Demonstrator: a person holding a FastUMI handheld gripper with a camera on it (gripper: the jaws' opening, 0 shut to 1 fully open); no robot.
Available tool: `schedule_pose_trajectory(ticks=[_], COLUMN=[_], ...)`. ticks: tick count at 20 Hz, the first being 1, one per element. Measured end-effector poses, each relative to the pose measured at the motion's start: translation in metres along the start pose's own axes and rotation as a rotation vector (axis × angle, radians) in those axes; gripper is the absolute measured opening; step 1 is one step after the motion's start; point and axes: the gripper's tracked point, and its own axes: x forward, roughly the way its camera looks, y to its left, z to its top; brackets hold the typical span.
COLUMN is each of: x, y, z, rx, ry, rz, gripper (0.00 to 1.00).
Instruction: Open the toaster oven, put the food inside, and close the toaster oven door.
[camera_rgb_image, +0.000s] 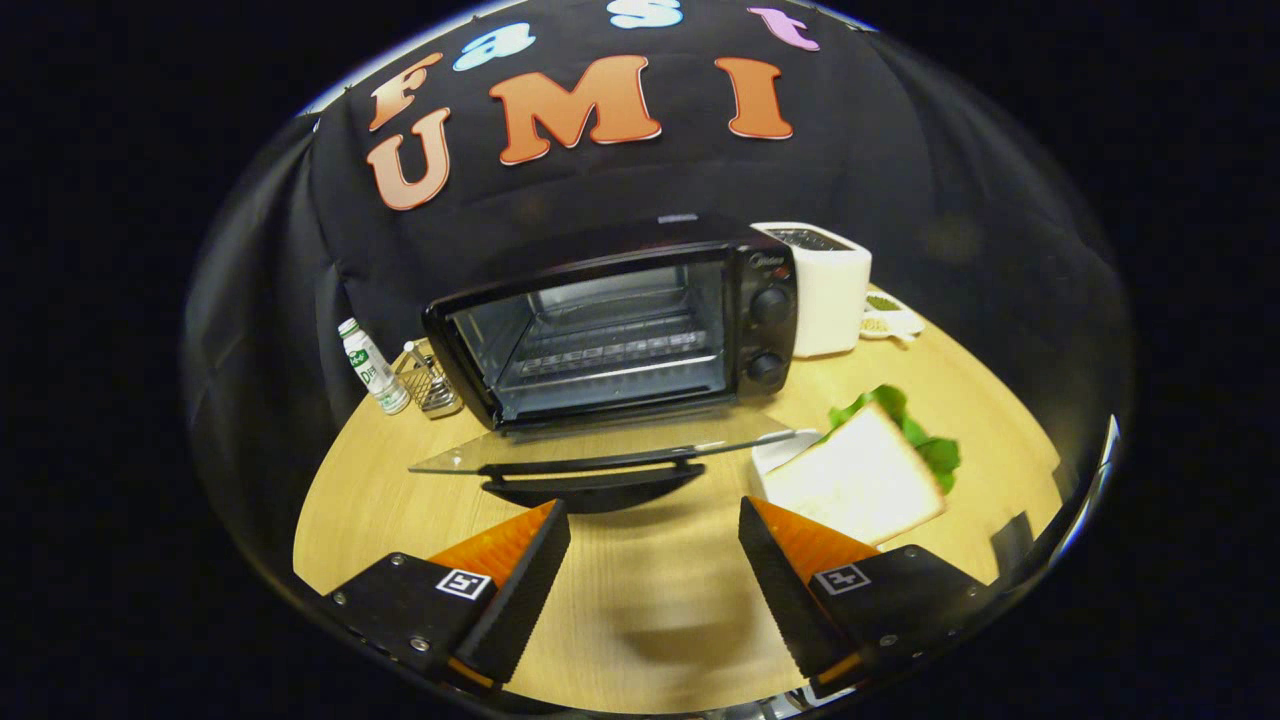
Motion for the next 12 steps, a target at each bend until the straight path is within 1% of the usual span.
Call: schedule_pose_trajectory(ticks=[2, 4, 7, 10, 12], x=[-0.006, -0.016, -0.027, -0.028, -0.025], y=[-0.037, -0.067, -0.109, -0.137, -0.144], z=[0.005, 0.005, 0.011, 0.006, 0.008], rx=[-0.006, 0.033, 0.101, 0.108, 0.111], ry=[0.002, 0.007, -0.026, -0.010, -0.009], rz=[-0.045, -0.079, -0.116, -0.143, -0.140], gripper=[1.00, 1.00, 1.00, 1.00, 1.00])
